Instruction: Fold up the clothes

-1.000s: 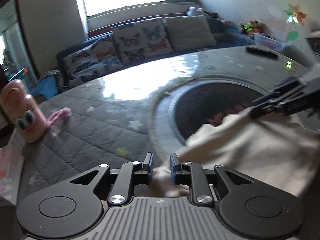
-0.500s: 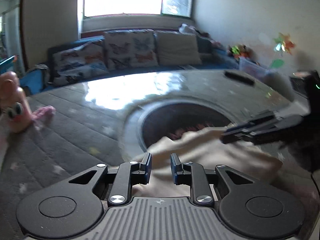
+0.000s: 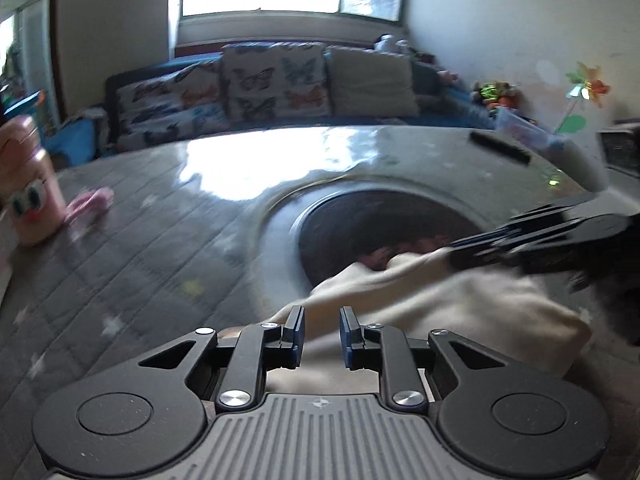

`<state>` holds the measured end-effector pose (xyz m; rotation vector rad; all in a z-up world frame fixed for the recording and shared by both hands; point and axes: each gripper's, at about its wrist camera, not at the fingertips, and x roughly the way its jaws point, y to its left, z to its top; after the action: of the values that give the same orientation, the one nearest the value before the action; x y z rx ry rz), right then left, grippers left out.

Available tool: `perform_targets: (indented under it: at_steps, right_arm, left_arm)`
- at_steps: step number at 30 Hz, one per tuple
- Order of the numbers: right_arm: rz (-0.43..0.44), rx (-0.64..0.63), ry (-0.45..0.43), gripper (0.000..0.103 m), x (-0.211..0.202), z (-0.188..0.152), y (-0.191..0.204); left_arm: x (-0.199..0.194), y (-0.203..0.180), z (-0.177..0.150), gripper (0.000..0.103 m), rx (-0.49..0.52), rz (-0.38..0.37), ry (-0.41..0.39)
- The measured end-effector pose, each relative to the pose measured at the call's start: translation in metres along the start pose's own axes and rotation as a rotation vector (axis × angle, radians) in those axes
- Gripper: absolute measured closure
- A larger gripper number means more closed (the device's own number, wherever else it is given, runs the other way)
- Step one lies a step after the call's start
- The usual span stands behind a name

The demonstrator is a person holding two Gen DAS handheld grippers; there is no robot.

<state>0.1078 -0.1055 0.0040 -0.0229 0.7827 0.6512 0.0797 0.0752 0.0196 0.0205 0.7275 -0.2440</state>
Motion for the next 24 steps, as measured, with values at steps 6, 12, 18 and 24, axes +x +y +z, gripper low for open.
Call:
perform_targets:
  at_steps: [6,12,18,24]
  right_arm:
    - [-0.004,-0.008,0.028,0.091,0.029,0.008,0.009]
    - [-0.021,-0.044,0.011,0.09,0.029,0.008,0.015]
    - [0.008,-0.059,0.039,0.09,0.04,0.007,0.022]
    - [0.019,-0.073,0.02,0.09,0.028,0.009,0.028]
  left_arm:
    - [0.038,-0.008,0.008,0.082,0.001,-0.002,0.053]
    - [0.043,-0.001,0.007,0.081,-0.031,0.006,0.049]
    - [0.049,-0.002,0.006,0.081,-0.022,0.013,0.048]
    - [0.038,0.0,0.005,0.08,-0.019,0.011,0.03]
